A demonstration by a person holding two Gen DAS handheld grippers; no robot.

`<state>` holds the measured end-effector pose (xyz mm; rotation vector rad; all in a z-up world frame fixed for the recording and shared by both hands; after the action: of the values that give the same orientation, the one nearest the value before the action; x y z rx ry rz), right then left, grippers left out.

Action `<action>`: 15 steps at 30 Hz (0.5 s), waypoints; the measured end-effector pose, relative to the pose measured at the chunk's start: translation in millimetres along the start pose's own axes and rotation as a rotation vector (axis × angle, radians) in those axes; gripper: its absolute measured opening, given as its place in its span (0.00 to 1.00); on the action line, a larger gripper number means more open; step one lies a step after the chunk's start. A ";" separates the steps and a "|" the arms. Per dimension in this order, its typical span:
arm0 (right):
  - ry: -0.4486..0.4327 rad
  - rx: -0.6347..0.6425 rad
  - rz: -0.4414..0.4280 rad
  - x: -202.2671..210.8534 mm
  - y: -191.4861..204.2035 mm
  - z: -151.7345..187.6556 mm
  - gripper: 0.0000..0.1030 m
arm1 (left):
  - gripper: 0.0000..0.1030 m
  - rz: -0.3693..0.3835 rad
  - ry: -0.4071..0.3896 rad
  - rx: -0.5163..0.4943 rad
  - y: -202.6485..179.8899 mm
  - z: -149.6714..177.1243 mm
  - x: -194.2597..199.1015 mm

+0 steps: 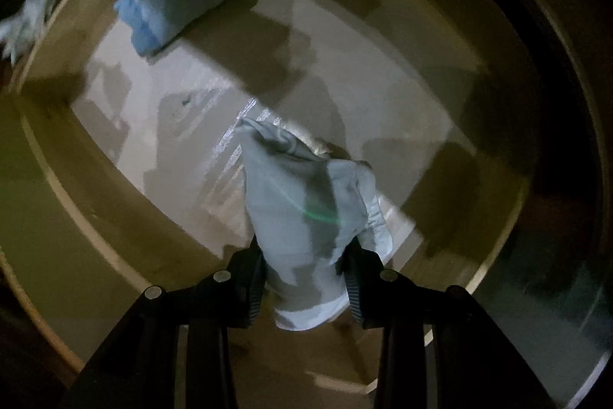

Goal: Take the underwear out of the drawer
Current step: 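Hold the white sock with the right tool while the left tool reaches into the drawer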

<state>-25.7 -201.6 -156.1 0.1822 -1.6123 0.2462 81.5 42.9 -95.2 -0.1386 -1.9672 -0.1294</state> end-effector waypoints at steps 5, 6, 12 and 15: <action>-0.094 -0.248 -0.087 18.2 -14.0 12.6 0.32 | 0.54 -0.002 -0.010 -0.037 -6.3 0.4 -0.4; -0.124 -0.293 -0.098 22.0 -17.2 16.0 0.32 | 0.54 0.001 -0.013 -0.046 -7.9 0.9 -0.4; -0.202 -0.429 -0.147 32.4 -33.2 29.3 0.32 | 0.54 -0.018 -0.012 -0.120 -20.6 4.0 -4.6; -0.229 -0.478 -0.177 36.5 -49.1 39.5 0.32 | 0.54 -0.048 -0.005 -0.172 -27.6 7.0 -9.3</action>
<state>-52.6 -258.3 -119.2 -0.0178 -1.8219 -0.3080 74.3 16.4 -107.2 -0.2037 -1.9636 -0.3299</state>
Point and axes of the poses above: each gripper's, at about its wrist camera, not at the fingertips, and x roughly against the way its jaws point, y to its left, z to its underside, the point moved 7 cm from there along -x, roughly the way its jaws point, and after that the axes turned 3 degrees about -z, right-handed, at the moved point
